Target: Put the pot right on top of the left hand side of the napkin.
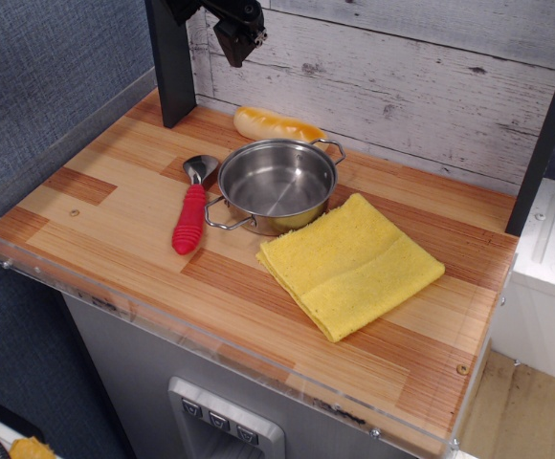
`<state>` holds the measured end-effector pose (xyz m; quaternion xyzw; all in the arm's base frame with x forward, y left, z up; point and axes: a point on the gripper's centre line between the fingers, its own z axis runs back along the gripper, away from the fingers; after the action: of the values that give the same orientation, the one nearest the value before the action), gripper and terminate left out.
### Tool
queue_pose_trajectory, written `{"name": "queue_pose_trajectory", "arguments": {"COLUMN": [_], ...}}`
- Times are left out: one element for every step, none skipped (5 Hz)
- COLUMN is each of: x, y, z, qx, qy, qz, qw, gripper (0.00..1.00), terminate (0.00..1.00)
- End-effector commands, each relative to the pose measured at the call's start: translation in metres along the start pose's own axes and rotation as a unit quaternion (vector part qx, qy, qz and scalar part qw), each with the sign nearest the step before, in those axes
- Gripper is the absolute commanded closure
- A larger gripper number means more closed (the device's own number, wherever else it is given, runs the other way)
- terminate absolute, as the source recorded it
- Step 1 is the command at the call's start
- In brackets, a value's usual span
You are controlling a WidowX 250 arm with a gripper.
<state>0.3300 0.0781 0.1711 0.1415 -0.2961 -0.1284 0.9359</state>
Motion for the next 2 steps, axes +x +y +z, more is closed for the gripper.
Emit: {"name": "queue_pose_trajectory", "arguments": {"x": [0.0, 0.023], "y": [0.0, 0.016], "z": [0.0, 0.009], "qx": [0.0, 0.015], "qy": [0.0, -0.004], "qz": [0.0, 0.031], "qw": [1.0, 0.9994], "gripper": [0.0, 0.0], "terminate": [0.0, 0.0]}}
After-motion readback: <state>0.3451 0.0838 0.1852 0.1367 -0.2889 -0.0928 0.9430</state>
